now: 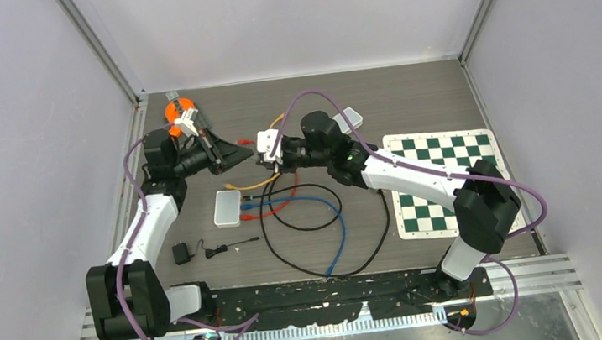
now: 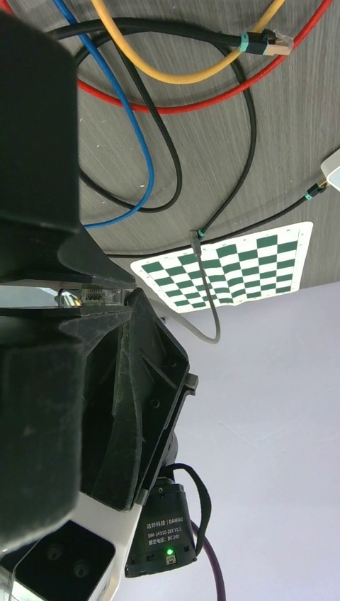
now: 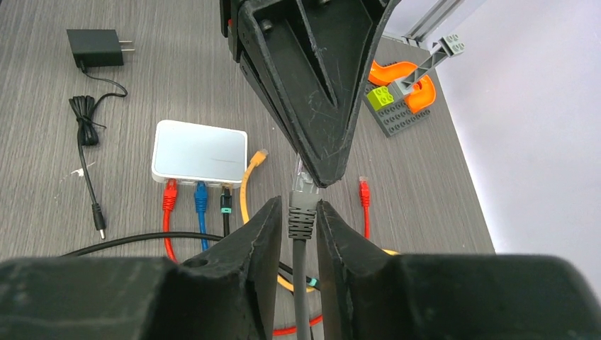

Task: Insert the plug into the switch port
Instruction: Pick up the connector from the center of the board.

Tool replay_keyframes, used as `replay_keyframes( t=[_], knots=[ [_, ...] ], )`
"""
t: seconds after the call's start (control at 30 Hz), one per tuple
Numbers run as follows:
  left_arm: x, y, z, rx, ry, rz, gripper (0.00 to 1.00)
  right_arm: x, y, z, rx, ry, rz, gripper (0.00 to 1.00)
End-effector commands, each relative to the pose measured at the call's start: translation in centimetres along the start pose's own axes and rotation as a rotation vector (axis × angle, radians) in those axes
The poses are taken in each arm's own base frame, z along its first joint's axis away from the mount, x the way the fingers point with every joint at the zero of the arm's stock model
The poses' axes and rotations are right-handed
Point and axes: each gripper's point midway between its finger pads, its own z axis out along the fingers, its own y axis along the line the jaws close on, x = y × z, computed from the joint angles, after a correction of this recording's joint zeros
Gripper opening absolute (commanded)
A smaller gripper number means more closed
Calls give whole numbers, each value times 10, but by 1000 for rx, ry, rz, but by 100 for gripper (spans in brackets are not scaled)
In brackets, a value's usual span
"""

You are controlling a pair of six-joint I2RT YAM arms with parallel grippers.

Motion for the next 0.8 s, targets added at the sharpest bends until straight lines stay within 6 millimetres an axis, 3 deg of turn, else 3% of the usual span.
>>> replay_keyframes(
  t=[0.0, 0.03, 0.1, 0.27, 0.33, 0.4, 0.47, 0.67, 0.77],
  knots=[
    [-9, -32, -4, 75, -8, 91, 0, -19, -7, 4, 14, -41, -30, 28],
    [-9, -32, -4, 76, -7, 91, 0, -20, -7, 4, 12, -43, -31, 19],
    [-9, -33, -4, 79, -9, 87, 0, -21, -7, 4, 11, -43, -32, 11],
    [-13, -41, -5, 95, -10, 101, 0, -22, -11, 4, 18, -28, -34, 5],
    [-14, -46, -5, 112, -12, 117, 8, -27, -17, 2, 38, -26, -29, 5],
    [-17, -51, -6, 126, -20, 139, 31, -44, -32, -5, 100, -41, -5, 5],
    [-20, -56, -6, 128, -29, 160, 47, -69, -47, -16, 149, -69, 29, 5],
    [-41, -70, -15, 119, -105, 221, 56, -141, -85, -45, 234, -199, 134, 5],
    [-47, -64, -14, 80, -119, 214, 58, -151, -104, -53, 272, -246, 258, 5]
  ],
)
